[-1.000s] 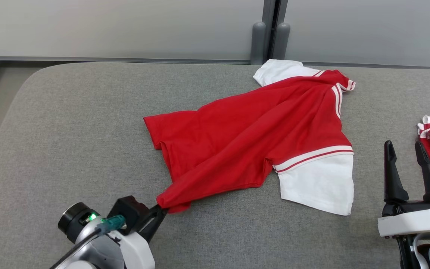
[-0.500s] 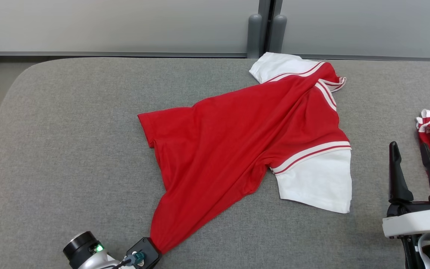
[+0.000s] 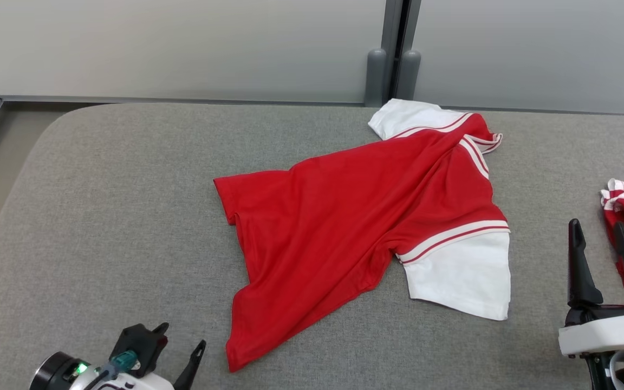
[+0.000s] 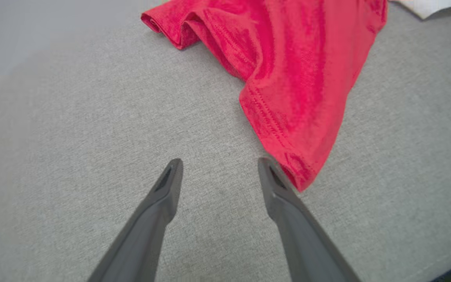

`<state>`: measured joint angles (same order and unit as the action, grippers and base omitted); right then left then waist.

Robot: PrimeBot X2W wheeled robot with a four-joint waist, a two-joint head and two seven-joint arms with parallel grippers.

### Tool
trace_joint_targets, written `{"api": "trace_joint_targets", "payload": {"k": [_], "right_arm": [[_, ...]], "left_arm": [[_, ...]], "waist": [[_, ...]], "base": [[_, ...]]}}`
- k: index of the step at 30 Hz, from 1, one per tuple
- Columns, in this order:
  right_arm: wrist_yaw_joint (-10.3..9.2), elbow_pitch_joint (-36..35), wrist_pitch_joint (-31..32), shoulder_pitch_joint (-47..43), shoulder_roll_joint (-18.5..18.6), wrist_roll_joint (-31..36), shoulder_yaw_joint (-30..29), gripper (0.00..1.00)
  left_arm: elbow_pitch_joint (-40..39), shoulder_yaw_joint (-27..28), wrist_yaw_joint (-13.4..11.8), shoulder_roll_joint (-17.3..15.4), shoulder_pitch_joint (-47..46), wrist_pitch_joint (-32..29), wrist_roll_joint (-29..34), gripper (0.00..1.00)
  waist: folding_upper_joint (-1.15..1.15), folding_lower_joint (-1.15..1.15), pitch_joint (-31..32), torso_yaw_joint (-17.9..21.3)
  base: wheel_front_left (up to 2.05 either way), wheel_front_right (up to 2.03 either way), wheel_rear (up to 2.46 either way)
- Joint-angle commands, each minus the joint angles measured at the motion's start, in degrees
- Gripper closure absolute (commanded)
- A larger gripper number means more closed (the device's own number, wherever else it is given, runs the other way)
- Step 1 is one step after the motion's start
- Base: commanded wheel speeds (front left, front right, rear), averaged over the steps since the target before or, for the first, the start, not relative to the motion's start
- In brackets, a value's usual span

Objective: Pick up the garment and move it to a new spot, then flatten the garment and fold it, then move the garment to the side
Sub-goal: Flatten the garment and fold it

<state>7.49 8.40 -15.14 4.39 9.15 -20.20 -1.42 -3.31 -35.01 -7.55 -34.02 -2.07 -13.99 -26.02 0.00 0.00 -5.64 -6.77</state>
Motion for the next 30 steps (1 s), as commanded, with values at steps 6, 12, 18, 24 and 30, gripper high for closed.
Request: {"api": "trace_joint_targets", "payload": {"k": [6,12,18,24,30], "right_arm": [[0.02,0.13,0.01,-1.49,-0.24,0.63,0.53,0.00],[0.02,0.29,0.00,-2.06,-0.80,0.58,2.03,0.00],[0.02,1.31,0.00,-2.92,-1.03,0.11,3.41,0.00],[0.02,1.49,0.01,-3.59,-1.64,0.73,3.44,0.00],[0.02,1.50,0.01,-3.26,-1.76,1.10,3.71,0.00]], "left_arm": [[-4.43,5.44,-6.94,1.40,3.35,6.88,-0.70,0.00],[-4.25,9.75,-9.03,6.91,3.59,20.04,-2.30,0.00],[2.16,12.70,-8.46,11.49,4.41,27.86,-4.50,0.00],[5.03,15.67,-7.12,15.35,6.02,29.20,-3.36,0.00],[5.29,17.67,-4.78,17.48,6.52,29.22,-0.60,0.00]], "waist": [[0.00,0.00,2.57,-0.01],[0.00,0.00,3.60,1.04],[0.00,0.00,5.42,2.41],[0.00,0.00,6.64,3.49],[0.00,0.00,6.93,3.78]], "base": [[0.00,0.00,0.00],[0.00,0.00,0.00],[0.00,0.00,0.00],[0.00,0.00,0.00],[0.00,0.00,0.00]]}}
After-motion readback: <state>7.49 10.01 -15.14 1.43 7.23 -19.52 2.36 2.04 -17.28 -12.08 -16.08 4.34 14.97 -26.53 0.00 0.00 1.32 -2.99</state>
